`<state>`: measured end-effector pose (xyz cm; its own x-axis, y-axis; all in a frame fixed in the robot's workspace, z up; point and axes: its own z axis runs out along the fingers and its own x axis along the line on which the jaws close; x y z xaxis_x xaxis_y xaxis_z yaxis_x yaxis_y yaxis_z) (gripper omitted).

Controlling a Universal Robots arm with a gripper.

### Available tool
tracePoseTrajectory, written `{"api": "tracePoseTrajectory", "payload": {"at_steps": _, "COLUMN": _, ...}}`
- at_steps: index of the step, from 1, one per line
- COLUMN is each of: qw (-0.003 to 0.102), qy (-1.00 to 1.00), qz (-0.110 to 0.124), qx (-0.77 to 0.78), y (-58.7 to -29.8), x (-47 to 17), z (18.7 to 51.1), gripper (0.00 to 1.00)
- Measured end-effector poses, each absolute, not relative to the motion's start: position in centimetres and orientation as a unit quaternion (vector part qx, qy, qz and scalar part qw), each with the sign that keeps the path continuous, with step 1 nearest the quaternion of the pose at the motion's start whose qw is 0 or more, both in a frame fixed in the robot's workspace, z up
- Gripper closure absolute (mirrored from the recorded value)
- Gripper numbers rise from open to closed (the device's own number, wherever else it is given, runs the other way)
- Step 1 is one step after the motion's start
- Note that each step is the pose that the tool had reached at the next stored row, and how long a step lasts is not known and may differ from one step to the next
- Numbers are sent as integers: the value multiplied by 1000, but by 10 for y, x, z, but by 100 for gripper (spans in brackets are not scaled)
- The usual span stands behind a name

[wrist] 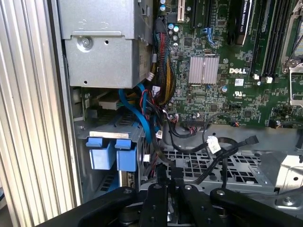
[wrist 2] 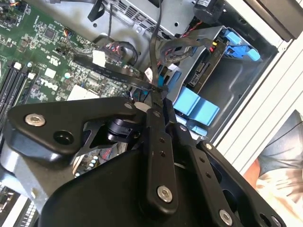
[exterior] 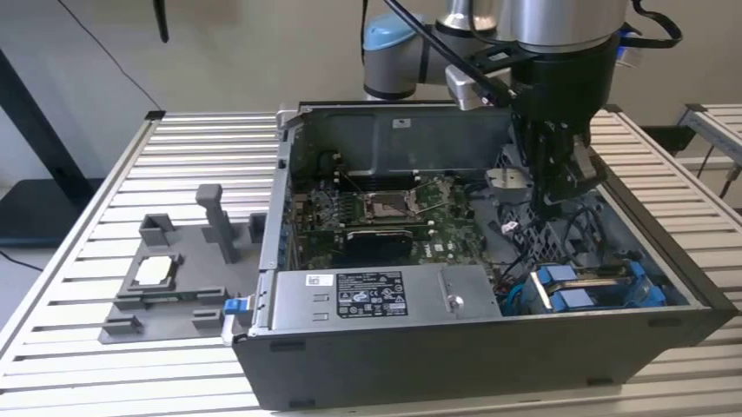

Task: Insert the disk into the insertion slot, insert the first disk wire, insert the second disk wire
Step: 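Insert the second disk wire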

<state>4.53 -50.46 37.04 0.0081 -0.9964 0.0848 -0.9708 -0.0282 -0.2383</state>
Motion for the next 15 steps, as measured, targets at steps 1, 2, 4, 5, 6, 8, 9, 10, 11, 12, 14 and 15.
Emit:
{"api": "tracePoseTrajectory", "payload": {"at_steps": 1, "qw": 56, "qy": 695, "qz": -115, "qx": -708, "y": -505, "x": 45, "z": 370, "gripper": 84}}
{"api": "tracePoseTrajectory", "payload": {"at_steps": 2, "qw": 56, "qy": 695, "qz": -115, "qx": -708, "y": -505, "x": 45, "z": 370, "gripper": 84}}
{"api": "tracePoseTrajectory", "payload": {"at_steps": 4, "qw": 56, "qy": 695, "qz": -115, "qx": -708, "y": -505, "x": 45, "z": 370, "gripper": 84}}
{"api": "tracePoseTrajectory", "payload": {"at_steps": 5, "qw": 56, "qy": 695, "qz": -115, "qx": -708, "y": -505, "x": 45, "z": 370, "gripper": 84}}
{"api": "tracePoseTrajectory", "payload": {"at_steps": 6, "qw": 56, "qy": 695, "qz": -115, "qx": -708, "y": -505, "x": 45, "z": 370, "gripper": 84}}
{"api": "tracePoseTrajectory", "payload": {"at_steps": 8, "qw": 55, "qy": 695, "qz": -114, "qx": -708, "y": -505, "x": 46, "z": 370, "gripper": 84}}
{"api": "tracePoseTrajectory", "payload": {"at_steps": 9, "qw": 53, "qy": 695, "qz": -112, "qx": -708, "y": -505, "x": 47, "z": 370, "gripper": 84}}
{"api": "tracePoseTrajectory", "payload": {"at_steps": 10, "qw": 50, "qy": 695, "qz": -109, "qx": -709, "y": -506, "x": 48, "z": 370, "gripper": 84}}
{"api": "tracePoseTrajectory", "payload": {"at_steps": 11, "qw": 48, "qy": 695, "qz": -106, "qx": -709, "y": -507, "x": 50, "z": 370, "gripper": 84}}
{"api": "tracePoseTrajectory", "payload": {"at_steps": 12, "qw": 45, "qy": 696, "qz": -104, "qx": -710, "y": -509, "x": 51, "z": 370, "gripper": 84}}
{"api": "tracePoseTrajectory", "payload": {"at_steps": 14, "qw": 39, "qy": 696, "qz": -97, "qx": -710, "y": -512, "x": 54, "z": 370, "gripper": 84}}
{"api": "tracePoseTrajectory", "payload": {"at_steps": 15, "qw": 36, "qy": 696, "qz": -94, "qx": -711, "y": -513, "x": 56, "z": 370, "gripper": 84}}
